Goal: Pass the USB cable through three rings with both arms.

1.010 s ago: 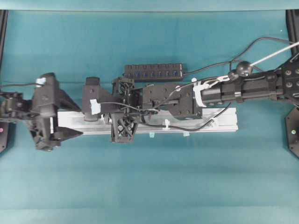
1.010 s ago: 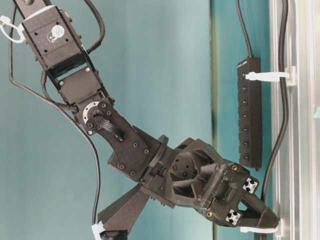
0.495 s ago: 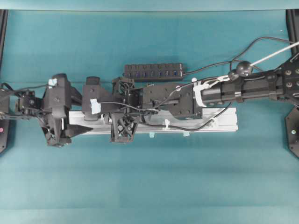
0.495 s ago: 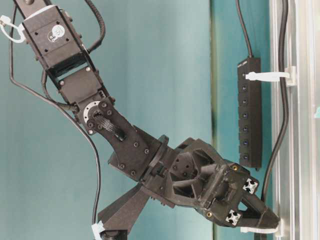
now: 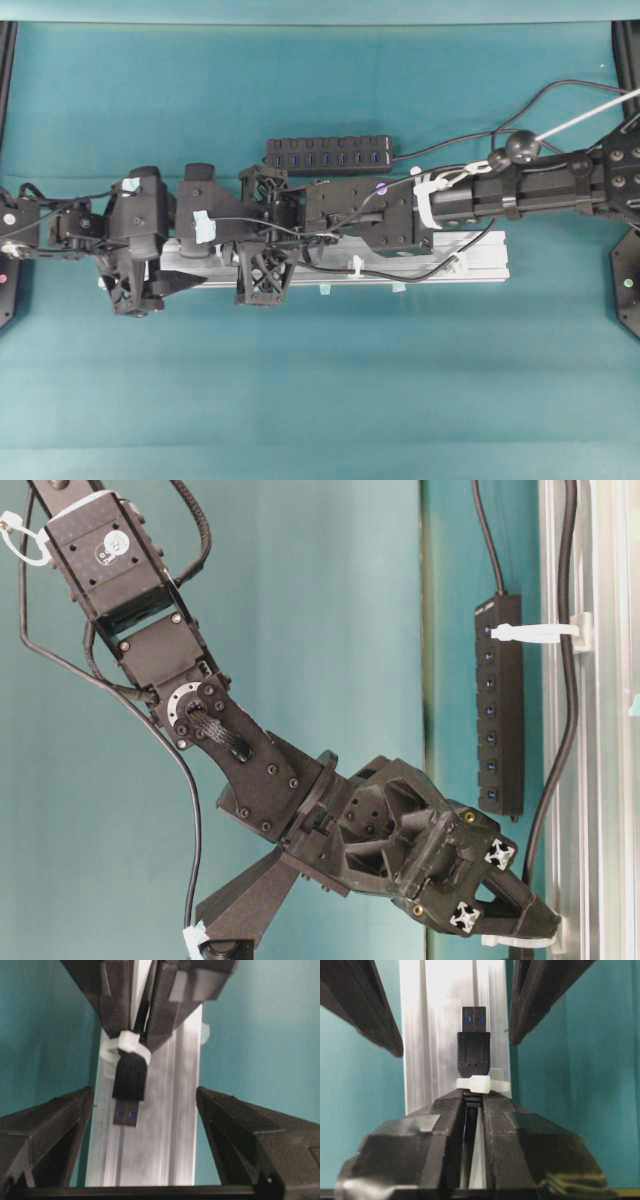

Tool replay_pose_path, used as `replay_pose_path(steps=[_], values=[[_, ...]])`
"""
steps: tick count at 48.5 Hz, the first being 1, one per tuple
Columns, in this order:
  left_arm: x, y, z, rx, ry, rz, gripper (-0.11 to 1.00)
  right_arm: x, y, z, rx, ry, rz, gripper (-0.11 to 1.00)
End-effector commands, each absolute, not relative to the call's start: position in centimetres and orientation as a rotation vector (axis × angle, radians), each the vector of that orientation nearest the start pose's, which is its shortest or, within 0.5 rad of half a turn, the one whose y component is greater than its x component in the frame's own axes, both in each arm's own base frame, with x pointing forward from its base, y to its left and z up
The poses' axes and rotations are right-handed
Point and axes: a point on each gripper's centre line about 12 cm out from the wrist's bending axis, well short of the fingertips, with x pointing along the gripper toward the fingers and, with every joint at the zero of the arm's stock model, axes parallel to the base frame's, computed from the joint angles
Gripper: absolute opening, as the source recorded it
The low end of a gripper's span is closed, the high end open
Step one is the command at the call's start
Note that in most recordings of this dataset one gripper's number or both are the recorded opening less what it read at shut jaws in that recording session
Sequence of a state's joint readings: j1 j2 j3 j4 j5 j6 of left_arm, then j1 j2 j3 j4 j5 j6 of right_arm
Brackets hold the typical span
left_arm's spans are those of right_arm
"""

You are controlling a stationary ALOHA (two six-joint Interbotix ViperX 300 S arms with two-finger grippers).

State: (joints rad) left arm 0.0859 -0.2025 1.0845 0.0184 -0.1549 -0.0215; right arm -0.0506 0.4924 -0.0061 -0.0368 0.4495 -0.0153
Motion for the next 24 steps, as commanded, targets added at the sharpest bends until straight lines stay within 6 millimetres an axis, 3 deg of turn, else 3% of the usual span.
replay_pose_path(steps=[1, 17, 24], values=[[28.24, 2.39, 12.84, -0.030, 0.696, 0.078, 0.90, 53.26, -2.53, 14.25, -0.019, 0.889, -0.038, -0.07], [28.28, 2.44, 12.89, -0.033, 0.690, 0.081, 0.89, 53.27, -2.61, 14.26, -0.017, 0.887, -0.040, -0.07], [28.38, 2.53, 12.91, -0.034, 0.688, 0.084, 0.77, 53.27, -2.53, 14.35, -0.018, 0.886, -0.039, -0.07]])
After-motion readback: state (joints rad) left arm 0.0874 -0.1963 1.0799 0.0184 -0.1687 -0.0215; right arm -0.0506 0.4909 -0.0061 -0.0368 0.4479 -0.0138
